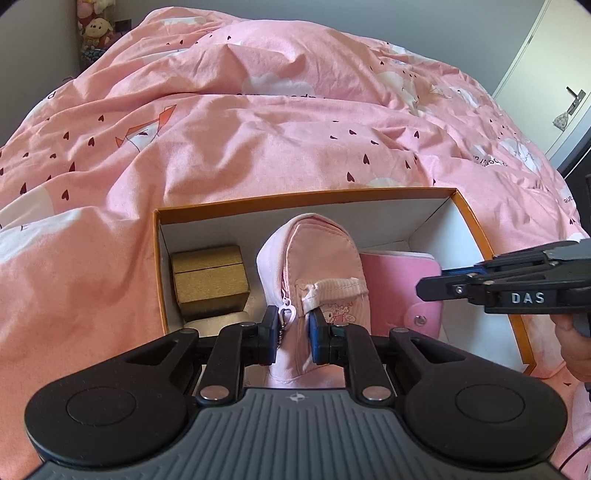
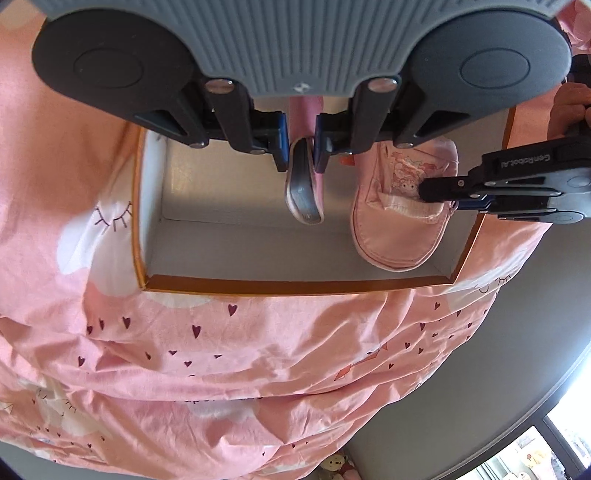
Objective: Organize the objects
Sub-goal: 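Carry the pink backpack and pink wallet over the orange box with both tools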
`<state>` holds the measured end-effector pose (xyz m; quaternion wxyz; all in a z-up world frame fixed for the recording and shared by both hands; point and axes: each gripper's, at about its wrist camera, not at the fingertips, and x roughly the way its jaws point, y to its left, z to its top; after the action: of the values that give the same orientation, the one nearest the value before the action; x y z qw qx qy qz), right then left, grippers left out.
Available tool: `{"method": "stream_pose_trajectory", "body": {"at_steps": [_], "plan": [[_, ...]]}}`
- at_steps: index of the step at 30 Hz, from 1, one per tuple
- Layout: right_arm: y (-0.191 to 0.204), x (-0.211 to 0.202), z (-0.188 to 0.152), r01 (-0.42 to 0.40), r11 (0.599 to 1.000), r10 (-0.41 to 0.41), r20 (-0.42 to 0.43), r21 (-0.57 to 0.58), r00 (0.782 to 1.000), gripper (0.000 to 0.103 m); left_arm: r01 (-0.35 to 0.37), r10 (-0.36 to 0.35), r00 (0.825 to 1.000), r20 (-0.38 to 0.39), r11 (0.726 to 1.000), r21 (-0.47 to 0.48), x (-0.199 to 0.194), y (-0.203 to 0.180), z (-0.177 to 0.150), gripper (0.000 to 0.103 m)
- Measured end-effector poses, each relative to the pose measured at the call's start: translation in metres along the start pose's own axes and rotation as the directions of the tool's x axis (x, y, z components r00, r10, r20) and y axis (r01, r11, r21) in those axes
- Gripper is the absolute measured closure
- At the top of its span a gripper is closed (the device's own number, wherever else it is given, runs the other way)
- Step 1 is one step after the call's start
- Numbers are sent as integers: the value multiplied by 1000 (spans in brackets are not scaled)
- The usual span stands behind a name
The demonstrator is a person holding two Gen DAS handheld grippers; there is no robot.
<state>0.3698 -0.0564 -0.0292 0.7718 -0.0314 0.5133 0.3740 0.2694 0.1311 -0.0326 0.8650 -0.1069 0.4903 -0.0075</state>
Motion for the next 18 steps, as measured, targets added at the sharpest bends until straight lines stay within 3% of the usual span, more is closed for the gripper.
{"method": "stream_pose_trajectory", "body": {"at_steps": [7, 14, 15, 18], "plan": [[1, 35, 20, -62, 998, 63, -21, 30, 998, 89, 7, -6, 998, -57, 1000, 17, 4, 3, 4, 85], [-4, 58, 28, 65, 998, -66, -24, -10, 998, 87, 49, -48, 997, -62, 999, 3, 1, 4, 6, 85], [-5, 61, 28, 86, 996, -86, -27, -23, 996, 91, 51, -51, 997, -61, 999, 1, 0, 4, 6, 85], [-5, 71, 26, 141, 987, -145, -40, -73, 989, 91, 45, -45, 997, -57, 999, -5, -5, 5, 6, 85]]}}
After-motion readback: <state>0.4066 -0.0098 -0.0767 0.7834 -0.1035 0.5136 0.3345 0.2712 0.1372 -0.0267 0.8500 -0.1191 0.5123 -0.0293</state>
